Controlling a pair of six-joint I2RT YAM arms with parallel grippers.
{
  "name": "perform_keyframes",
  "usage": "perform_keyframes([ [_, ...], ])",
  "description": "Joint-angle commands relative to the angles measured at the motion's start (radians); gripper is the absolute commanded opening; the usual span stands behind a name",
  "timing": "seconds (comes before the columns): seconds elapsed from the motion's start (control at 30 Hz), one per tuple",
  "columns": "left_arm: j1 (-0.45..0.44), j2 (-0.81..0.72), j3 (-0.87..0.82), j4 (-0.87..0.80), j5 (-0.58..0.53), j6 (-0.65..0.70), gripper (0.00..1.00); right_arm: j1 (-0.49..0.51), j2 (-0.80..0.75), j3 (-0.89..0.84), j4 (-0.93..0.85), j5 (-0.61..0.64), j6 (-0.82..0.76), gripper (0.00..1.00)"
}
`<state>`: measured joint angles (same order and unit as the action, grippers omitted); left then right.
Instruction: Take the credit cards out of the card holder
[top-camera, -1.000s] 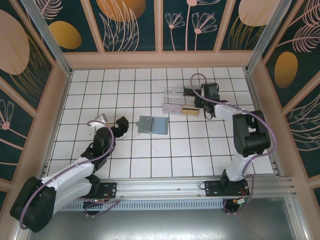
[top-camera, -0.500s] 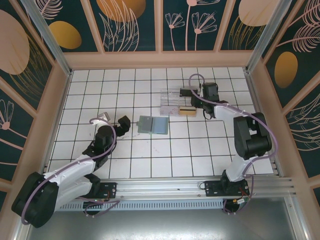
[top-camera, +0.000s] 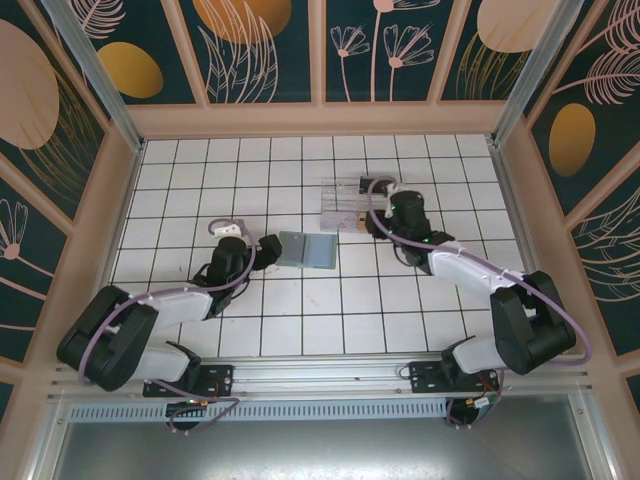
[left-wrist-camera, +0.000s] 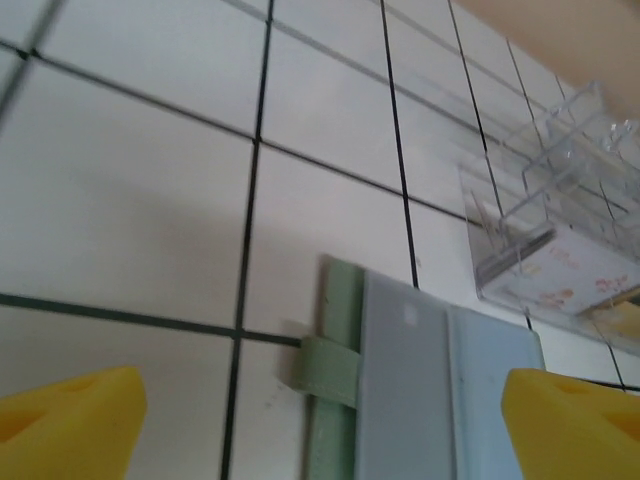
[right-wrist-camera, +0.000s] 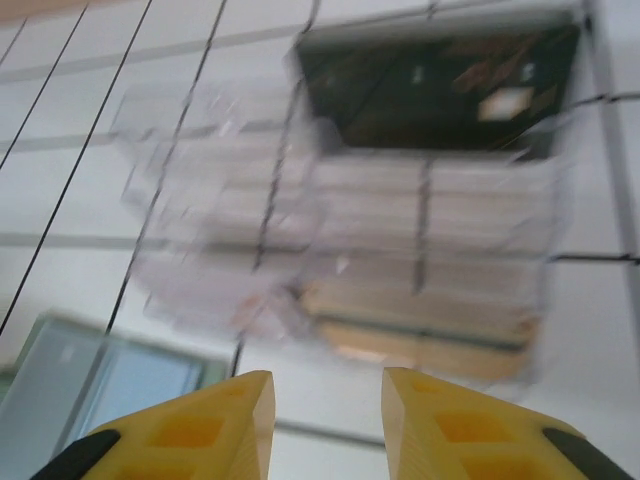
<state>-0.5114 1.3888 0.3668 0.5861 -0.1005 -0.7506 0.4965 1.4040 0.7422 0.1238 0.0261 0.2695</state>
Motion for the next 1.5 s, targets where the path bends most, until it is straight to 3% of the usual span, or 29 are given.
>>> perform_keyframes([
  [0.0, 0.004, 0.063, 0.049, 0.042, 0.138, -0.035, 0.85, 0.081, 0.056, -0.031, 0.072, 0.000, 0.028, 0.33],
  [0.33, 0.004, 0.124, 0.122, -0.030, 0.234, -0.016, 0.63, 0.190, 0.305, 0.020, 0.174, -0.143, 0.106, 0.26],
  [0.73, 0.004, 0.216, 0.197, -0.087, 0.278, 0.019, 0.56, 0.190, 0.399, 0.089, 0.151, -0.151, 0.088, 0.23],
  [1.07, 0.004, 0.233, 0.215, -0.149, 0.220, 0.020, 0.55, 0.190, 0.405, 0.088, 0.140, -0.140, 0.088, 0.21],
  [1.47, 0.004, 0.276, 0.214, -0.096, 0.312, 0.016, 0.54, 0.195, 0.415, 0.090, 0.143, -0.146, 0.096, 0.21],
])
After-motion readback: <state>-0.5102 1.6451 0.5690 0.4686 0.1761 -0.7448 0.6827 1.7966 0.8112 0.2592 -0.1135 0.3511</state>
